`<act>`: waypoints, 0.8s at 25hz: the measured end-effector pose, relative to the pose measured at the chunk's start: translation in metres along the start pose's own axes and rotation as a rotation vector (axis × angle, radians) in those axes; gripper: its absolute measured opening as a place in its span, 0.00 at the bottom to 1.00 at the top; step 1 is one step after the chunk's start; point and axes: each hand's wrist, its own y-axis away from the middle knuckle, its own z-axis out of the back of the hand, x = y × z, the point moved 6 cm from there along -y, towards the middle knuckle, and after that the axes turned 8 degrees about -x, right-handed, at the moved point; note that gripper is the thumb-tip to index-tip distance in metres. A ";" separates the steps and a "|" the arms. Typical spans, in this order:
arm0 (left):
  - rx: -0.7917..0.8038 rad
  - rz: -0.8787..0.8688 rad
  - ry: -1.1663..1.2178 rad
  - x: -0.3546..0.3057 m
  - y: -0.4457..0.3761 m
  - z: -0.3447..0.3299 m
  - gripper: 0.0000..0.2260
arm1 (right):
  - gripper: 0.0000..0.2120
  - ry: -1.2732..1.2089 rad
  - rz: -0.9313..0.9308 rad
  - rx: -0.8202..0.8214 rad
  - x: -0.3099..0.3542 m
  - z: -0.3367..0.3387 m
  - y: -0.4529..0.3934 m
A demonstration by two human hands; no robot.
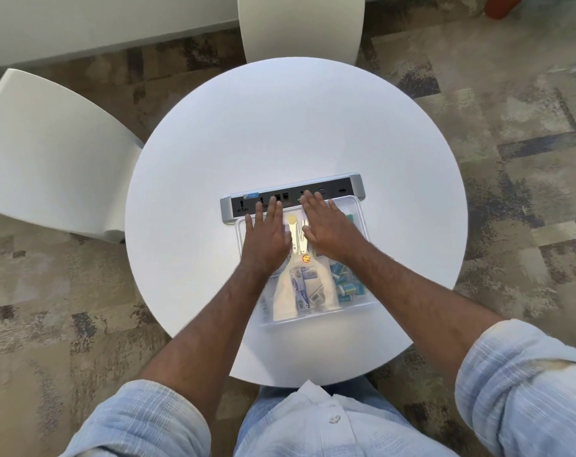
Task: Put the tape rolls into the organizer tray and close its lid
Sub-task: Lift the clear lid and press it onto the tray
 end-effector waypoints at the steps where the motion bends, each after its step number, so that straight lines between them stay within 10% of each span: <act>1: -0.036 0.054 0.043 0.008 0.007 0.004 0.33 | 0.33 -0.045 -0.037 -0.029 -0.006 0.005 0.010; 8: -0.038 0.407 0.379 0.064 0.096 -0.019 0.36 | 0.36 -0.069 -0.305 0.015 -0.056 -0.009 0.106; 20: -0.114 0.201 0.298 0.057 0.107 0.002 0.34 | 0.35 -0.083 -0.254 -0.054 -0.037 0.004 0.105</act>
